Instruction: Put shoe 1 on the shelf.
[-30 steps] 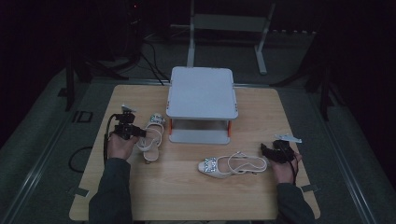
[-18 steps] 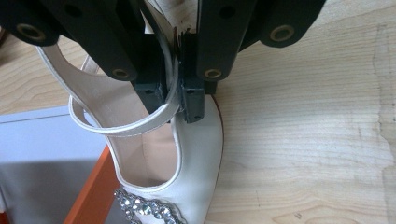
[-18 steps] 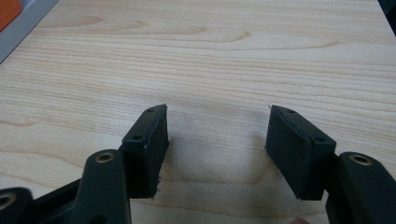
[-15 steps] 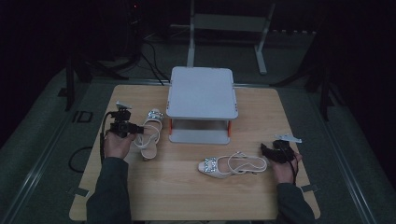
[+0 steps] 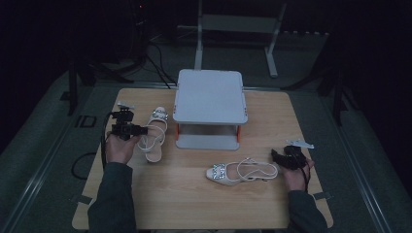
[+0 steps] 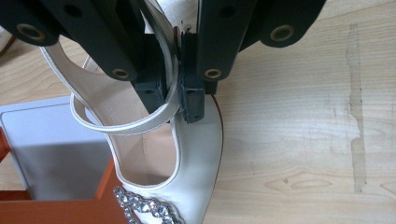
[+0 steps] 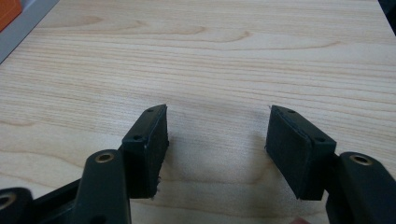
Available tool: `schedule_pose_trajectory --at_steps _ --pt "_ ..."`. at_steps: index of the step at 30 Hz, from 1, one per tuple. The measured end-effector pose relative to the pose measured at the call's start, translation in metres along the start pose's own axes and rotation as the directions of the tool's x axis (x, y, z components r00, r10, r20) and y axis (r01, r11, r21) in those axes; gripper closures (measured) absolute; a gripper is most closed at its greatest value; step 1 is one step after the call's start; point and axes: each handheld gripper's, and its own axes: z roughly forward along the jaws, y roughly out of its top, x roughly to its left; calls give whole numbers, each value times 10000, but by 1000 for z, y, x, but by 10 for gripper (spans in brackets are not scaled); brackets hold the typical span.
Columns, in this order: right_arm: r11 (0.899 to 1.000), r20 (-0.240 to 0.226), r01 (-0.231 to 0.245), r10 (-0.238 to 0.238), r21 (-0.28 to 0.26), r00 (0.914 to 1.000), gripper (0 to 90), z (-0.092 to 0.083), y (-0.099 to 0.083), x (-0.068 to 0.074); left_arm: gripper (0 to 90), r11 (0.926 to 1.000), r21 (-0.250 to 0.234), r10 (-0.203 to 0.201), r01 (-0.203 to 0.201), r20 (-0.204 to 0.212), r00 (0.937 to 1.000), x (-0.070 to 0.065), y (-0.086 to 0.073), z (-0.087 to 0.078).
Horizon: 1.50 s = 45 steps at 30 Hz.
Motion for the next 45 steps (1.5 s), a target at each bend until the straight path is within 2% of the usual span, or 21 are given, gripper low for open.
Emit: schedule_pose_trajectory --at_steps 13,27,36,45 --pt "10000 -4 -16 16 -2 10000 387 0 0 0 838 9988 -463 185 -183 28 9998 -8 10 -18" --pt "10000 -13 -20 20 -3 10000 386 0 0 0 838 9976 -649 261 -247 200 9995 -11 24 -33" --pt "10000 -13 -17 17 -5 10000 386 0 0 0 837 9955 -941 153 -106 488 9987 -9 35 -48" --pt "10000 -12 -22 22 -6 10000 386 0 0 0 837 9917 -1262 -143 233 718 9973 -13 49 -59"
